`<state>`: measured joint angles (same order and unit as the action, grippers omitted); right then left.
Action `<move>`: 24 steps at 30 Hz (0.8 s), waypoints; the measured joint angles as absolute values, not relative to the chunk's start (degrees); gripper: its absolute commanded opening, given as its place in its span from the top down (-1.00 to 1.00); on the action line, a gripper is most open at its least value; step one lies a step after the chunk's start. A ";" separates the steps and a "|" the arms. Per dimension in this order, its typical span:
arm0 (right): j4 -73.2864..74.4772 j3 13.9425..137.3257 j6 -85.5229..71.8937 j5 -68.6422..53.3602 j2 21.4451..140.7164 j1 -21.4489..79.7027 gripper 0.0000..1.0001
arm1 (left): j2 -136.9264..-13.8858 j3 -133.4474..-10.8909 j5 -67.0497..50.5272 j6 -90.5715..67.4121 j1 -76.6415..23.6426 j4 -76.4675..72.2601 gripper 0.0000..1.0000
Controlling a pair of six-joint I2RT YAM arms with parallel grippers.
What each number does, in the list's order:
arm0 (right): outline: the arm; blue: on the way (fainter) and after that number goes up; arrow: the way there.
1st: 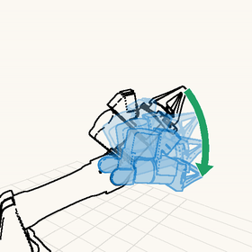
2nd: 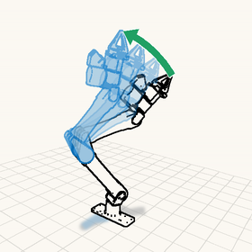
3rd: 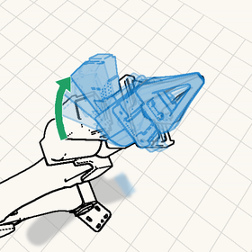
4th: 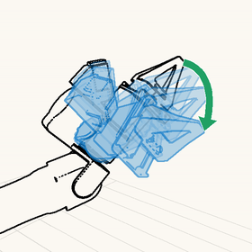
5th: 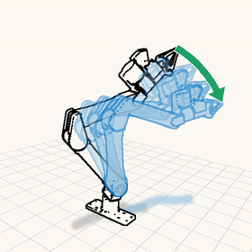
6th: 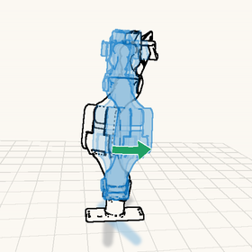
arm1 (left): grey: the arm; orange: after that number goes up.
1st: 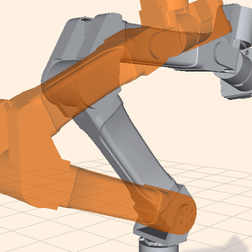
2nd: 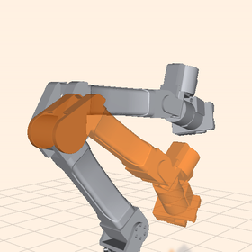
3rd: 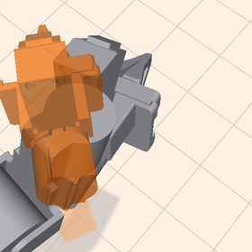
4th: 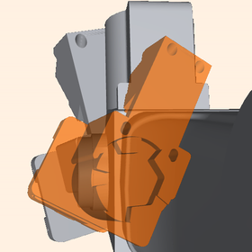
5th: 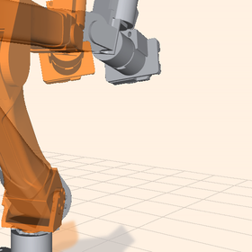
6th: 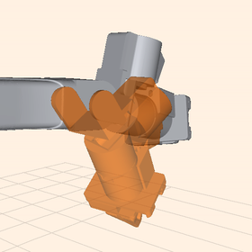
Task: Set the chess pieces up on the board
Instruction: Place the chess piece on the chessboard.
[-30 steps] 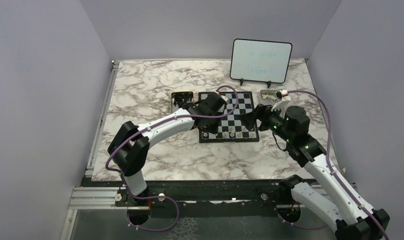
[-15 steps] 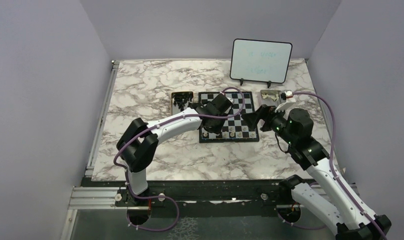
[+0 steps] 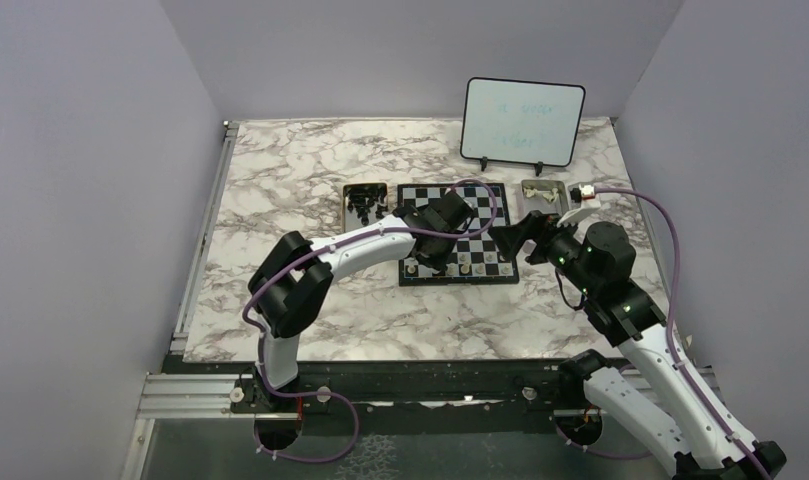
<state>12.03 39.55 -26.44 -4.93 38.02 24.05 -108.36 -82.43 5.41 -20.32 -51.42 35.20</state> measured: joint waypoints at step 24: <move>13.13 39.29 -25.56 -3.68 37.78 24.05 -1.00 | -110.80 -83.07 6.66 -20.27 -51.99 35.70 0.70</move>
